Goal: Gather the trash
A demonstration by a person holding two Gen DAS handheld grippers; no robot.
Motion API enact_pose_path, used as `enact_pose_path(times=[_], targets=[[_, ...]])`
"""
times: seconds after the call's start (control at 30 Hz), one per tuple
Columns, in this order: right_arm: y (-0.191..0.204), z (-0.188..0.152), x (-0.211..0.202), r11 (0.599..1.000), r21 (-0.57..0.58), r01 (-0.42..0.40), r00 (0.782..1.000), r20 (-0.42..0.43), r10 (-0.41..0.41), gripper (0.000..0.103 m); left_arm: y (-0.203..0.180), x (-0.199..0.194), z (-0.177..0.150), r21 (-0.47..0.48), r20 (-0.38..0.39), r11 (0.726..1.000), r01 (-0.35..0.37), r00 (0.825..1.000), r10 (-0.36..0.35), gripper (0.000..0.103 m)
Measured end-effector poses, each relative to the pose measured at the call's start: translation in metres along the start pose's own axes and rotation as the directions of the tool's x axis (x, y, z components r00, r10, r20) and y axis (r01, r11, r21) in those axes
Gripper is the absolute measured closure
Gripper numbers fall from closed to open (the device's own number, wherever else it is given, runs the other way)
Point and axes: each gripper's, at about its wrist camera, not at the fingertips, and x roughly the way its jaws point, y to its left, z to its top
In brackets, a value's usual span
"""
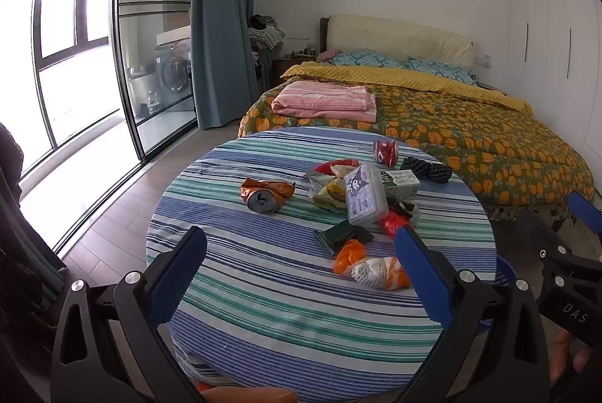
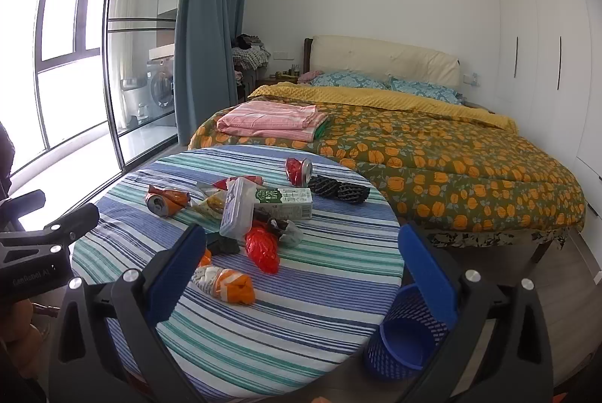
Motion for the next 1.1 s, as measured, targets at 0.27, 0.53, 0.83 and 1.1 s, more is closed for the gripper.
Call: enact_pose_path(times=[0.27,0.53,0.83,1.1], targets=[[-0.0005,0.0006,-0.0005,1.0,-0.002,-0.001,1.0,-0.002,0.001,0.004,0.0015,0.0003,0.0013,-0.004,-0.003,1.0,0.003,1.0,-0.003,0.004],[-0.0029,0.0003,-0.0025,1.0,-0.002,-0.002,1.0,0.001,0.002,0.004,0.0005,-0.0028,0.0016,-0.007,-0.003,1.0,0.003,1.0,-0.003,0.004],[-0.0032,0.0001,-0.0033,1.0,-0.002,-0.001,1.0,0.0,0.001,0.004,0.0007,-0.0029,0.0018,-0.008,-0.003,1.0,0.003,1.0,-0.003,0.004],[-0.0031,0.0002,-0.0032,1.0,-0.002,-0.001,1.0,0.0,0.001,0.004,0.001,-0.0032,0.0016,-0.009,-0.003,1.0,0.004,1.0,-0.004,0.004]])
